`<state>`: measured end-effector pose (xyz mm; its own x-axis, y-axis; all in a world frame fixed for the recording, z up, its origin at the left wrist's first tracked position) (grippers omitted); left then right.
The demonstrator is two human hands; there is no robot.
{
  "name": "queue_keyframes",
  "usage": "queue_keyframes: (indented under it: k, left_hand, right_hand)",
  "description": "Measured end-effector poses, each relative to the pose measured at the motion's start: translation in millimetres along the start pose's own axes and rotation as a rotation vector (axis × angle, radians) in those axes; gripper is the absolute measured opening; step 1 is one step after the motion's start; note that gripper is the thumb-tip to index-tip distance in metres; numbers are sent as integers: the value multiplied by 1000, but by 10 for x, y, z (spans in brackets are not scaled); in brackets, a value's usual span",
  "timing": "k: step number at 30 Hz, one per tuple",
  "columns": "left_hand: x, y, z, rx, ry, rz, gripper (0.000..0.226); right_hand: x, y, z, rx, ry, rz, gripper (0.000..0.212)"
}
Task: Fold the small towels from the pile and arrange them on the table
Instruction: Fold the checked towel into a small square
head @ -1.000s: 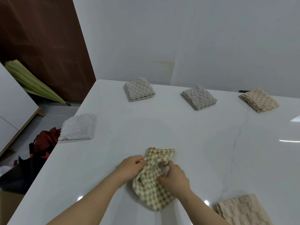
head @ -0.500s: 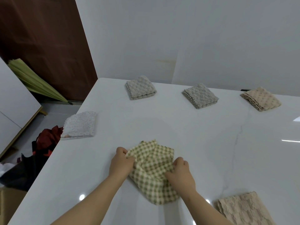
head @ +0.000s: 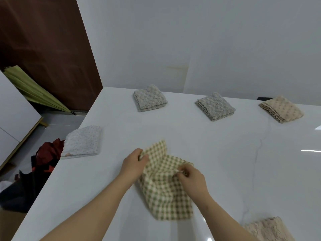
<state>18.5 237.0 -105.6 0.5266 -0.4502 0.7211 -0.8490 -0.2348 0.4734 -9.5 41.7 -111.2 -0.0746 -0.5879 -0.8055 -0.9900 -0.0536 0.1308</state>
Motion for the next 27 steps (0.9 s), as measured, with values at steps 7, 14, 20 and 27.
queue_keyframes:
  k: [7, 14, 20, 27]
  left_hand:
    - [51, -413, -178, 107, 267, -192, 30]
    - [110, -405, -107, 216, -300, 216, 48]
    - [-70, -88, 367, -195, -834, 558, 74]
    - [4, 95, 489, -40, -978, 539, 52]
  right_hand:
    - [99, -397, -340, 147, -71, 70, 42]
    - [129, -433, -231, 131, 431, -197, 27]
    - [272, -251, 81, -222, 522, -439, 65]
    - [244, -81, 79, -100, 664, -494, 51]
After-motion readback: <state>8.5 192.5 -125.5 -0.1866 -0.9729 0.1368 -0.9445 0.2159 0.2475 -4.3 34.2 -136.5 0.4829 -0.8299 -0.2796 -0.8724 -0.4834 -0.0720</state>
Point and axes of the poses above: each hand's wrist, its own y-axis away from the middle knuckle, its own z-axis out of the palm, x = y × z, the point moved 6 cm from there along -y, towards the middle knuckle, and after that the axes turned 11 degrees about -z, right-handed, at the moved point
